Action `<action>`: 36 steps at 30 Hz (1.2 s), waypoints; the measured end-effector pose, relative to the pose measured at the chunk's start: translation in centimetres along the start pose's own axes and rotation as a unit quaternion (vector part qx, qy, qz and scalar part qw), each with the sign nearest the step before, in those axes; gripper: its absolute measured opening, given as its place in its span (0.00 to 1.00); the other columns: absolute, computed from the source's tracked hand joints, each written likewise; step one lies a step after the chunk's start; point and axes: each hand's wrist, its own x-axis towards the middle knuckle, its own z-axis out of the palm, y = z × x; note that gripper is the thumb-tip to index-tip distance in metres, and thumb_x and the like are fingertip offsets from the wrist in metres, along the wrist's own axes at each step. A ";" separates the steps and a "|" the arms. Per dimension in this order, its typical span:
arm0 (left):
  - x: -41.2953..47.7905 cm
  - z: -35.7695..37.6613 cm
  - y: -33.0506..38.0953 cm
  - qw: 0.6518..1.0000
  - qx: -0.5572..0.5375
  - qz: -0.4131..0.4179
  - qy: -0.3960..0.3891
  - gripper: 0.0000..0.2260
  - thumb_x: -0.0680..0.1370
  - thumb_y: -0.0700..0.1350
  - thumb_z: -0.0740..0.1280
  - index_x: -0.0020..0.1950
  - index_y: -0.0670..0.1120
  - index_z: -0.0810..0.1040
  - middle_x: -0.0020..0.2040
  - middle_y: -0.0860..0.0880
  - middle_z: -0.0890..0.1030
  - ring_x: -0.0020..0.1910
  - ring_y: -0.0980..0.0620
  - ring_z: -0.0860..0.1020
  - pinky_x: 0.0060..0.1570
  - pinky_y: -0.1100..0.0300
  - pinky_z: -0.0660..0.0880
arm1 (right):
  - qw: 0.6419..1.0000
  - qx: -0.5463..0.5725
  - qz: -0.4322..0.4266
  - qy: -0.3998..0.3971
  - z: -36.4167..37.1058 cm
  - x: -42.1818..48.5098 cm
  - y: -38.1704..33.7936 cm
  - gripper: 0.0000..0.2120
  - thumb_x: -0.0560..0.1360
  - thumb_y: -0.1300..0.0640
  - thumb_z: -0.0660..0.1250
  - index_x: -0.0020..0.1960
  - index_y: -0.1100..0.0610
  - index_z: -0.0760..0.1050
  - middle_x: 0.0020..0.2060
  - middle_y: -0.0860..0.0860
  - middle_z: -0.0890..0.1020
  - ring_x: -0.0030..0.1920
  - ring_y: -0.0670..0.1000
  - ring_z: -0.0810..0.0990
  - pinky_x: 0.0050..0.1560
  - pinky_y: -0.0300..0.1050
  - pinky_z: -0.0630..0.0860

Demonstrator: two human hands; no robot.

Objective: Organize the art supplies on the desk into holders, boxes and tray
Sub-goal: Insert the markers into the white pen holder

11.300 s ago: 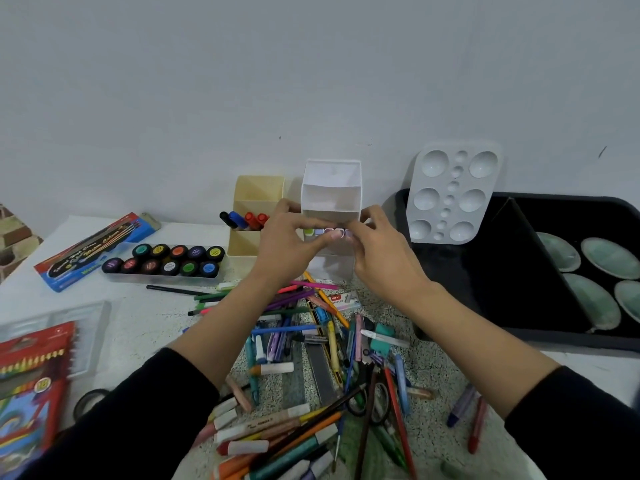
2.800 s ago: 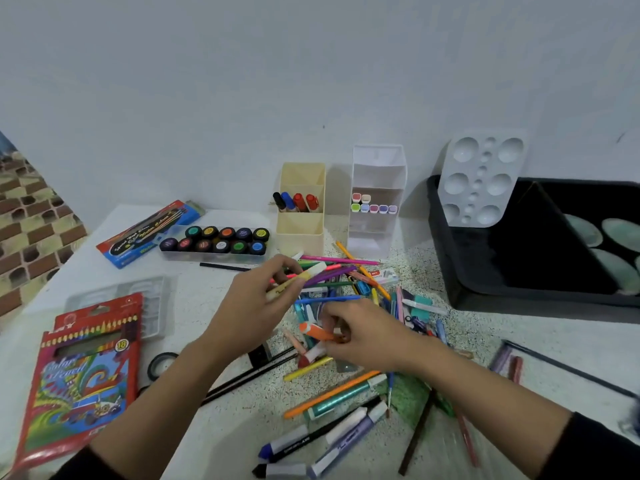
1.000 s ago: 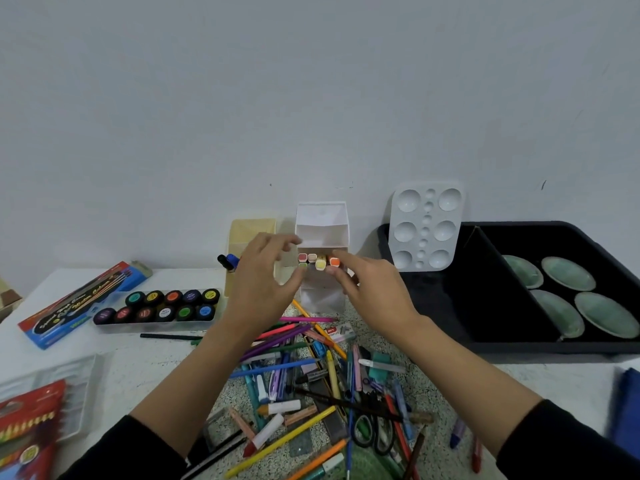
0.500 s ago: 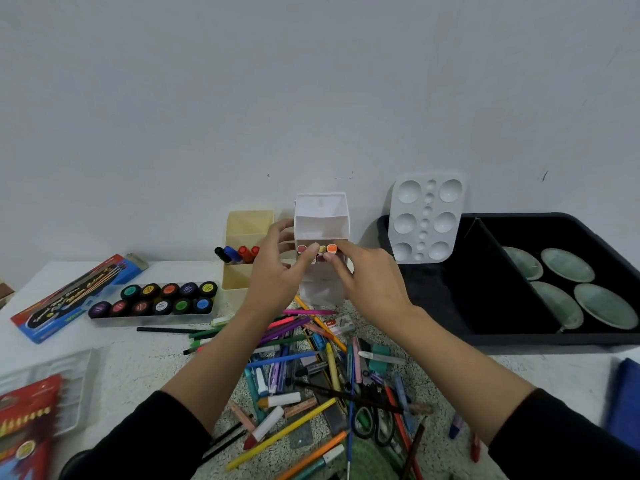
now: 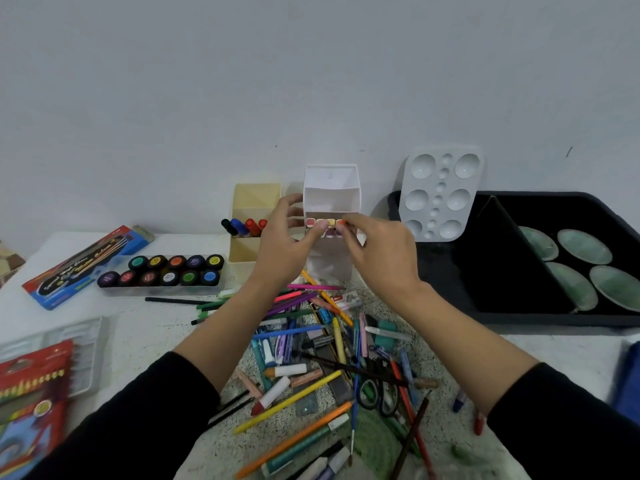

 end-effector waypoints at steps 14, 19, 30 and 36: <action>-2.5 -2.1 2.3 0.996 0.021 -0.089 -0.022 0.16 0.78 0.50 0.72 0.64 0.53 0.73 0.53 0.51 0.80 0.52 0.58 0.80 0.49 0.62 0.77 | 0.992 0.120 0.016 -0.029 -1.6 -4.5 -0.7 0.09 0.78 0.50 0.68 0.56 0.52 0.81 0.52 0.46 0.81 0.34 0.44 0.79 0.39 0.48 0.80; -8.1 -6.0 4.4 0.979 0.102 -0.078 -0.158 0.03 0.78 0.47 0.71 0.50 0.51 0.79 0.41 0.47 0.82 0.40 0.47 0.81 0.43 0.52 0.80 | 0.939 0.255 -0.025 -0.229 -3.4 -9.8 -1.5 0.03 0.77 0.53 0.71 0.47 0.52 0.81 0.38 0.42 0.81 0.38 0.44 0.80 0.42 0.36 0.75; -20.4 -9.5 1.4 0.899 0.297 -0.057 -0.316 0.03 0.79 0.56 0.69 0.47 0.58 0.79 0.41 0.59 0.79 0.43 0.58 0.77 0.42 0.61 0.75 | 0.854 0.260 -0.170 -0.418 -4.6 -16.5 -3.0 0.05 0.74 0.52 0.73 0.46 0.53 0.81 0.41 0.44 0.78 0.46 0.42 0.73 0.49 0.40 0.71; -25.9 -8.9 -1.5 0.896 0.365 0.075 -0.242 0.15 0.80 0.64 0.63 0.62 0.59 0.75 0.56 0.59 0.74 0.54 0.58 0.73 0.50 0.60 0.72 | 0.856 0.186 -0.244 -0.417 -3.7 -19.0 -3.6 0.19 0.75 0.37 0.69 0.60 0.46 0.77 0.57 0.44 0.72 0.61 0.47 0.68 0.61 0.52 0.69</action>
